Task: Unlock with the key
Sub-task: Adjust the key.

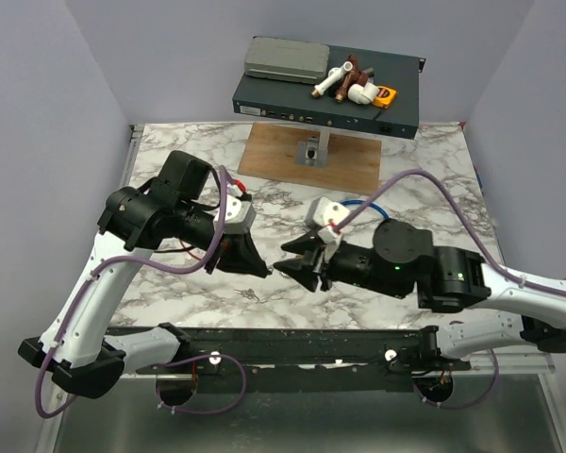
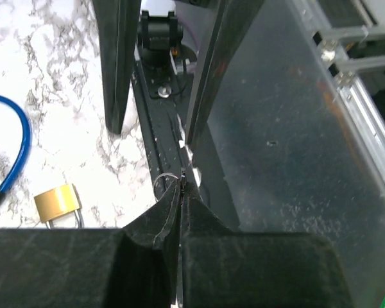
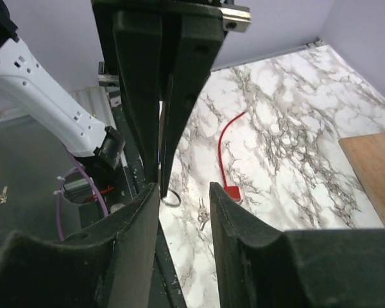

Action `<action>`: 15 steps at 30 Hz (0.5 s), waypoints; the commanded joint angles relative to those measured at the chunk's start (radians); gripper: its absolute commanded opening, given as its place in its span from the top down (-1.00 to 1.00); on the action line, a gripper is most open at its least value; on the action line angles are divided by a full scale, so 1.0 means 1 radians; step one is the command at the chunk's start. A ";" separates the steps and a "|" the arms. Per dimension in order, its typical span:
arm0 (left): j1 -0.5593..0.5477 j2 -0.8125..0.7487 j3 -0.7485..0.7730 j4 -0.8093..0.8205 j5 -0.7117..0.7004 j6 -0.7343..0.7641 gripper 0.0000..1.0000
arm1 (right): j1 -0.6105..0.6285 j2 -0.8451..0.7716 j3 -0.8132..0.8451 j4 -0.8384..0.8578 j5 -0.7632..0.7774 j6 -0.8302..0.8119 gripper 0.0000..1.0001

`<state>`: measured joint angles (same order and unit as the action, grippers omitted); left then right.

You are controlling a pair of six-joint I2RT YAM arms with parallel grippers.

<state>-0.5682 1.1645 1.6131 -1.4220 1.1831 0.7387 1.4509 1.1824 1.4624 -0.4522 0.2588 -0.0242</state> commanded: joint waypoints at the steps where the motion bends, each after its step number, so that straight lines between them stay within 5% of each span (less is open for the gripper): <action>1: 0.047 0.006 -0.002 0.110 0.197 -0.173 1.00 | -0.004 -0.130 -0.105 0.154 0.045 0.021 0.17; 15: 0.090 0.035 0.029 0.232 0.362 -0.355 1.00 | -0.004 -0.157 -0.231 0.320 -0.024 0.061 0.16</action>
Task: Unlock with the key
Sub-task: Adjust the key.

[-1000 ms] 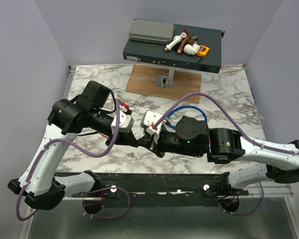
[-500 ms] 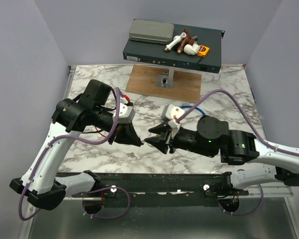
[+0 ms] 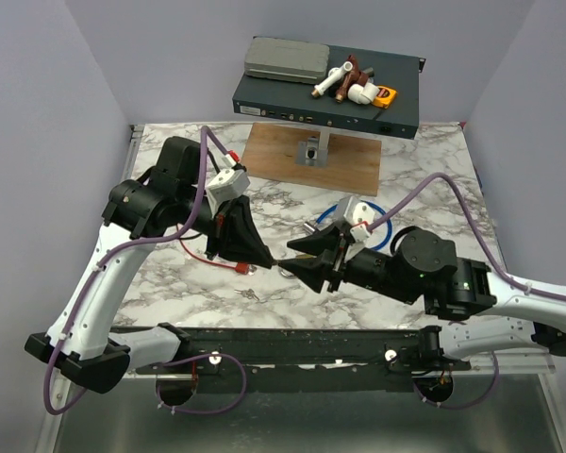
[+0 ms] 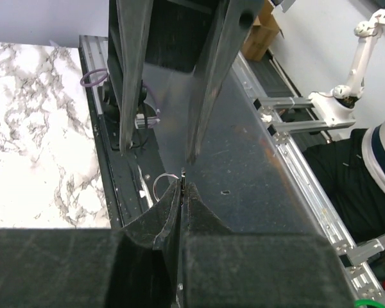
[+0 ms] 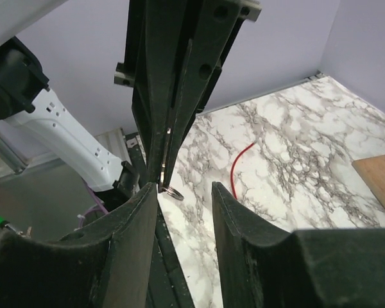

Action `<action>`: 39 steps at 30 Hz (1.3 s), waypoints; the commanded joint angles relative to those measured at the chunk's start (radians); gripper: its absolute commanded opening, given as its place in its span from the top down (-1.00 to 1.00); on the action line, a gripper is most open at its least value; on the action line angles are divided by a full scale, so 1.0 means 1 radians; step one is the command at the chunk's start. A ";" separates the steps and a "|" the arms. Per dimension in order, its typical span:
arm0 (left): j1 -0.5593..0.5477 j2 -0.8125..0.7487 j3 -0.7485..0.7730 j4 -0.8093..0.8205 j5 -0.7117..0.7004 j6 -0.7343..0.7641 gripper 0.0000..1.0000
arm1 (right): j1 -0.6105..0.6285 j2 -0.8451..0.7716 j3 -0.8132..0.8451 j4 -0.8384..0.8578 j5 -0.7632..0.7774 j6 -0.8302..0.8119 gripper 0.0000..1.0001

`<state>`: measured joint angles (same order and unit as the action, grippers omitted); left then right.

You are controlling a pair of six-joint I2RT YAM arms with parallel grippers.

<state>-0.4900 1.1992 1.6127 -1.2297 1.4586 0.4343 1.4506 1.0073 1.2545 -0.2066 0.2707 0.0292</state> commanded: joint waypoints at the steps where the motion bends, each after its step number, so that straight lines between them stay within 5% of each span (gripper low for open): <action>1: 0.014 0.000 0.029 0.039 0.086 -0.051 1.00 | -0.004 0.020 -0.027 0.087 -0.039 0.006 0.17; 10: 0.017 -0.074 -0.094 0.354 0.092 -0.310 1.00 | -0.006 0.031 -0.052 0.153 -0.050 -0.003 0.42; 16: 0.017 -0.075 -0.100 0.314 0.087 -0.270 1.00 | -0.006 0.030 -0.061 0.166 -0.051 -0.002 0.98; 25: 0.016 -0.070 -0.099 0.358 0.080 -0.320 1.00 | -0.007 0.024 -0.072 0.145 -0.040 0.007 0.99; 29: 0.017 -0.072 -0.100 0.361 0.088 -0.324 1.00 | -0.008 0.038 -0.069 0.143 -0.051 0.017 0.77; 33: 0.018 -0.074 -0.096 0.361 0.093 -0.325 1.00 | -0.009 0.051 -0.072 0.170 -0.062 0.021 0.98; 39: 0.018 -0.079 -0.103 0.384 0.052 -0.352 0.93 | -0.016 0.037 -0.070 0.161 -0.080 0.030 0.99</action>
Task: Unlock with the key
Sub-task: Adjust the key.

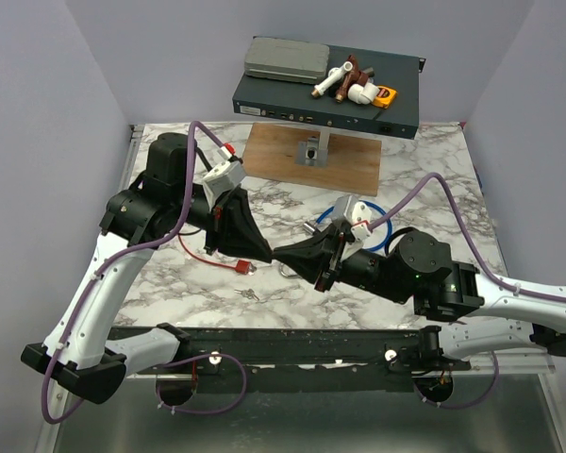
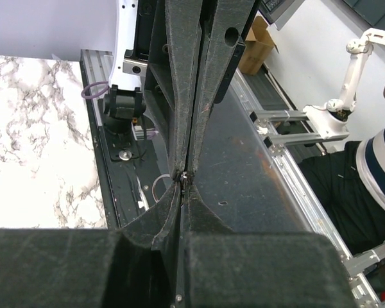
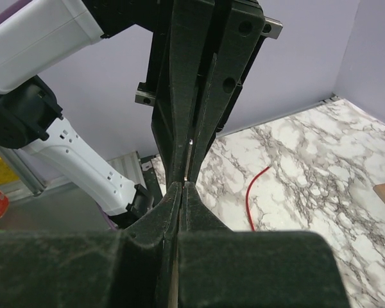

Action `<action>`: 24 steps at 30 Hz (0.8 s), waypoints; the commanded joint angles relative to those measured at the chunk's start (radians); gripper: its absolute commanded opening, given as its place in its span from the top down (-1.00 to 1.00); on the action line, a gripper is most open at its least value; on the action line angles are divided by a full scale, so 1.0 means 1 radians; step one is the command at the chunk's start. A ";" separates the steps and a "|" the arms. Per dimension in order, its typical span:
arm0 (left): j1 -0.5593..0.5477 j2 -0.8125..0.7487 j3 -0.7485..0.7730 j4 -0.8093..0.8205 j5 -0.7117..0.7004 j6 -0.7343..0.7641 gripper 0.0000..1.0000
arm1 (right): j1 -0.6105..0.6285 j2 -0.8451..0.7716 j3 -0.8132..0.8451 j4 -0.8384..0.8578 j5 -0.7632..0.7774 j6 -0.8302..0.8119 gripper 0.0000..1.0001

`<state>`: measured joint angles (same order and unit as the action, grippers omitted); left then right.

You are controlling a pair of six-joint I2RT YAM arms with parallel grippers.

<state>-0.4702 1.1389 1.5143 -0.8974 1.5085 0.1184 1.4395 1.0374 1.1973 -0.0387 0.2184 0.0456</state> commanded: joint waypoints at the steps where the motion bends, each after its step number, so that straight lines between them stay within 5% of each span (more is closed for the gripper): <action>1: -0.002 -0.018 -0.007 0.058 -0.018 -0.049 0.77 | -0.007 0.002 -0.004 -0.021 -0.025 0.020 0.99; 5: -0.001 -0.018 -0.008 0.039 -0.105 -0.046 0.19 | -0.015 -0.004 0.059 -0.119 -0.015 0.048 0.99; 11: -0.002 -0.013 0.010 -0.049 -0.161 0.041 -0.32 | -0.018 0.022 0.139 -0.284 -0.018 0.068 0.99; 19: -0.002 0.068 0.221 -0.389 -0.275 0.366 -0.44 | -0.018 0.118 0.246 -0.505 -0.055 0.053 0.99; 24: -0.007 0.101 0.286 -0.499 -0.252 0.451 -0.20 | -0.021 0.138 0.276 -0.523 -0.068 0.046 0.99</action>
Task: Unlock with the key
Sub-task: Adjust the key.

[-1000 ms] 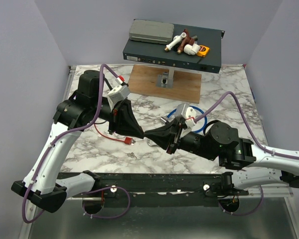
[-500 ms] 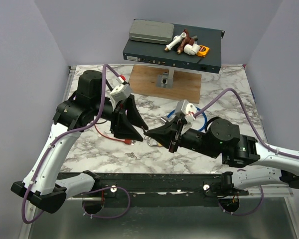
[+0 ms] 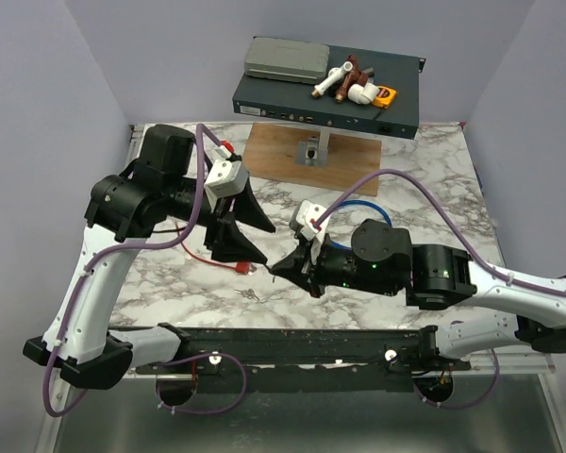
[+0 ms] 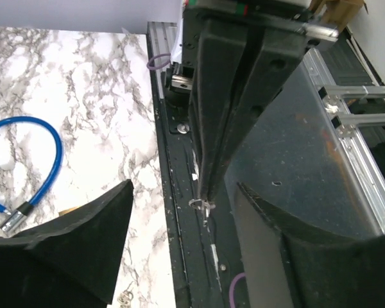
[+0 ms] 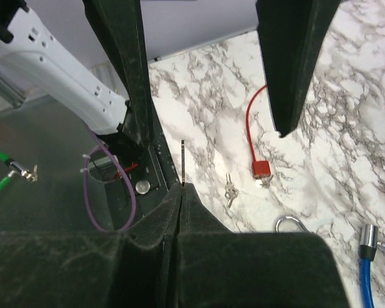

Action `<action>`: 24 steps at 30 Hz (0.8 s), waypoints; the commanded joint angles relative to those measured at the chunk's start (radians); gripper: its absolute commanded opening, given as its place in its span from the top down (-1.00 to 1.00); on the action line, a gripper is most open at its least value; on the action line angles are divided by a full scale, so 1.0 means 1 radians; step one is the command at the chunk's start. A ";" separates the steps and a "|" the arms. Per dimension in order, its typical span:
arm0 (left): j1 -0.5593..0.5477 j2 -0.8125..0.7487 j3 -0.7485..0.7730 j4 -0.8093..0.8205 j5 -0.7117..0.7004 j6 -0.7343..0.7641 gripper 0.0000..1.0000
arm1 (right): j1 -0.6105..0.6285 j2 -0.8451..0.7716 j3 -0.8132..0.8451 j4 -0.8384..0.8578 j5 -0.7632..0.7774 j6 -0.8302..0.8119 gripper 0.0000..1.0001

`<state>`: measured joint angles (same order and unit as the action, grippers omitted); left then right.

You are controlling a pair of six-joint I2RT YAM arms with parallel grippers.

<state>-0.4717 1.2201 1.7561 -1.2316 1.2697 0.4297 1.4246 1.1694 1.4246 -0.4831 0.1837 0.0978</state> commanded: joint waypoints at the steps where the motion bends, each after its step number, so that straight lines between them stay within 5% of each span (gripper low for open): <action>1: -0.011 0.022 0.045 -0.187 -0.015 0.159 -0.17 | -0.007 0.006 0.052 -0.079 -0.032 -0.006 0.99; 9: -0.069 0.020 0.043 -0.254 -0.112 0.248 -0.21 | -0.014 0.000 0.078 -0.094 -0.009 -0.015 0.99; 14: -0.089 0.012 0.044 -0.237 -0.115 0.240 0.01 | -0.016 0.012 0.089 -0.097 -0.006 -0.015 0.99; 18: -0.094 0.003 0.039 -0.207 -0.113 0.217 0.41 | -0.019 0.013 0.088 -0.094 -0.006 -0.013 0.99; 24: -0.095 -0.008 0.029 -0.197 -0.115 0.206 0.44 | -0.024 0.019 0.088 -0.094 -0.015 -0.010 0.99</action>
<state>-0.5591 1.2335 1.7844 -1.4391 1.1660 0.6392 1.4109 1.1812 1.4876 -0.5652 0.1776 0.0956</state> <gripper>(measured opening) 0.284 0.008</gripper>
